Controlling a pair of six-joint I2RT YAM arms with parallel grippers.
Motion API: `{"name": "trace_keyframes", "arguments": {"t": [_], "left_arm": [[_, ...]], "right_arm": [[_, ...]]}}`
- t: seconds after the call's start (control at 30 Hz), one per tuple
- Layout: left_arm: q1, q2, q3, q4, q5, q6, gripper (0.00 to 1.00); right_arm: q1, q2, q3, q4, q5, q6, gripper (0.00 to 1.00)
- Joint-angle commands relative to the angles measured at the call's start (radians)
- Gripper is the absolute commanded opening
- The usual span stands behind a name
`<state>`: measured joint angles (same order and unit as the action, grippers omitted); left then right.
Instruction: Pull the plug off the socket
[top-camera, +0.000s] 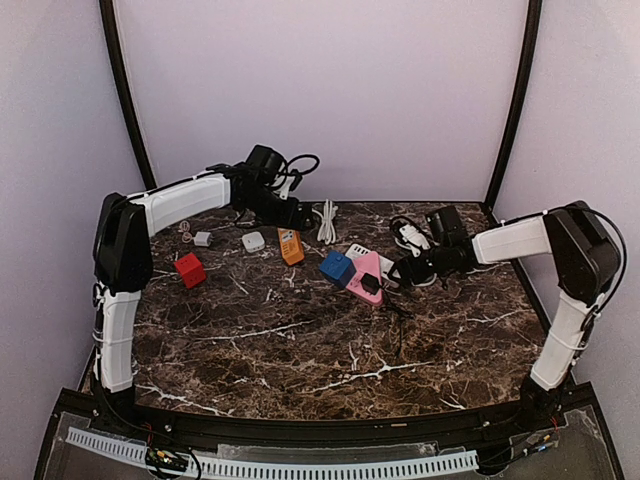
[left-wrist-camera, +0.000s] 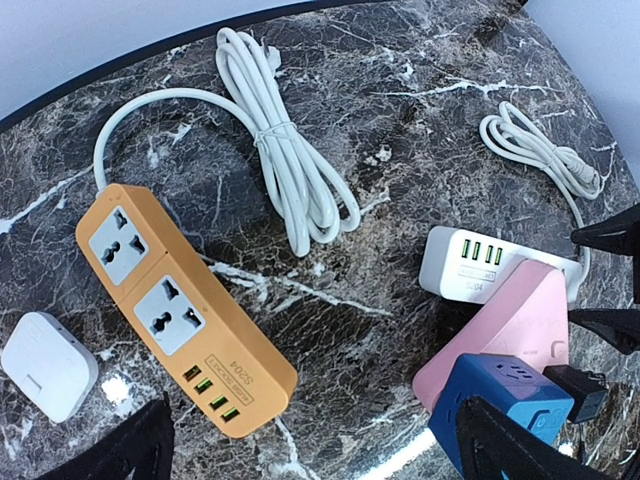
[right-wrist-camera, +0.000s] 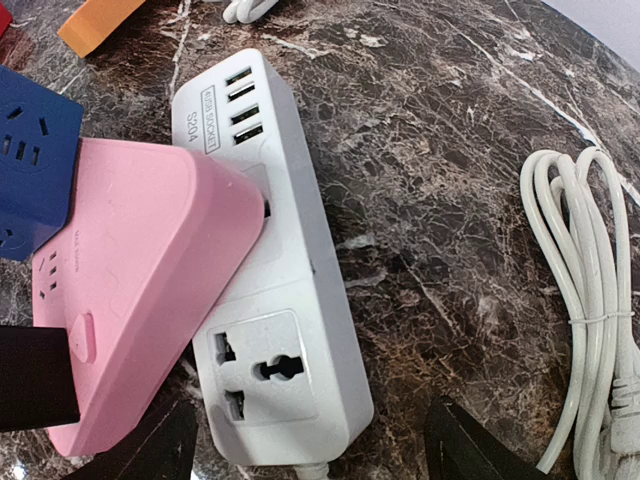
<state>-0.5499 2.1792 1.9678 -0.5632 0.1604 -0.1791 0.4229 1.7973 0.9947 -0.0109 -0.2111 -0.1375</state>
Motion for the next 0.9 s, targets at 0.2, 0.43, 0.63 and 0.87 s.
{"name": "trace_keyframes", "arguments": {"t": [0.2,0.43,0.63,0.87], "left_arm": [[-0.001,-0.086,-0.066,0.037,0.020,-0.017,0.99],[0.000,-0.100,-0.102,0.059,0.030,-0.030,0.99],[0.001,-0.119,-0.126,0.070,0.027,-0.030,0.99],[0.001,-0.176,-0.198,0.125,0.042,-0.058,0.99]], "right_arm": [[0.023,0.081,0.079,-0.066,0.062,-0.039,0.75],[0.052,0.123,0.120,-0.093,0.101,-0.068,0.73],[0.060,0.135,0.127,-0.105,0.118,-0.081,0.62],[0.096,0.096,0.099,-0.105,0.123,-0.086,0.48]]}}
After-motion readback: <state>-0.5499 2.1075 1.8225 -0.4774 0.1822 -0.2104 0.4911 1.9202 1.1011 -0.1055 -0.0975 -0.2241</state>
